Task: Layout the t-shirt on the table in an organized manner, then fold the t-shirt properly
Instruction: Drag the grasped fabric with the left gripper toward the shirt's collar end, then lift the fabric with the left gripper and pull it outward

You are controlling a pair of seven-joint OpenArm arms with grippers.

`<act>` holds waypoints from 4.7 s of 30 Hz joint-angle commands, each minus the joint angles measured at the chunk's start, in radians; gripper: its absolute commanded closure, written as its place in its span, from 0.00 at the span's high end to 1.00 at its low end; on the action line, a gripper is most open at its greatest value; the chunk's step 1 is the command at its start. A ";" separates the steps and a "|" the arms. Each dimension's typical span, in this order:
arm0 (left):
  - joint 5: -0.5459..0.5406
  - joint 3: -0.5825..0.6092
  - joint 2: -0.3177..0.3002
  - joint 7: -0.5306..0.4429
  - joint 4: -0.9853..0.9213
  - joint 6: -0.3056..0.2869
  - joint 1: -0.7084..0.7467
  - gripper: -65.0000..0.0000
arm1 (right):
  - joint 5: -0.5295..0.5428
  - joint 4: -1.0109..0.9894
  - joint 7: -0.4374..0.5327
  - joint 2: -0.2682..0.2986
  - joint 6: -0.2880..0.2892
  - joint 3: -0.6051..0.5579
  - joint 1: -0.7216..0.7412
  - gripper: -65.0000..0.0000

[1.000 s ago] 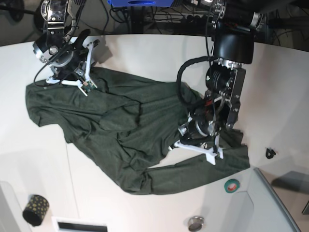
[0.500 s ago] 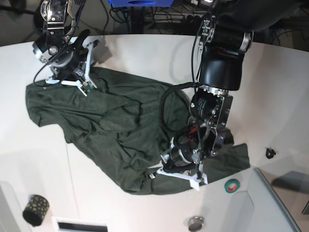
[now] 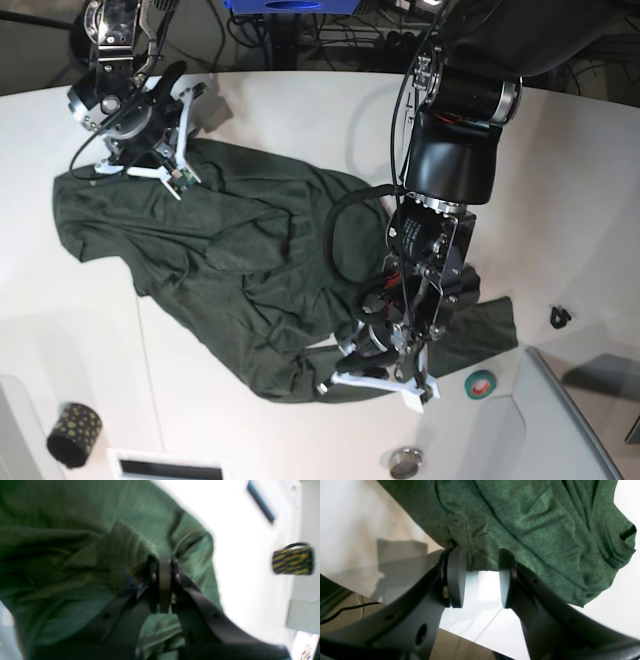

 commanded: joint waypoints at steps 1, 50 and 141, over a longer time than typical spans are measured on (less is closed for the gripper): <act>-0.002 -0.001 0.006 -0.020 0.022 -0.009 -0.032 0.00 | 0.003 0.016 0.010 0.002 -0.006 -0.004 0.007 0.32; -0.003 -0.015 -0.157 0.061 0.312 -0.009 0.506 0.45 | 0.003 -0.051 -0.029 0.004 -0.006 0.003 0.026 0.32; -0.006 0.001 -0.267 0.036 0.851 -0.061 0.835 0.00 | 0.003 -0.274 -0.033 -0.012 -0.006 -0.134 0.246 0.32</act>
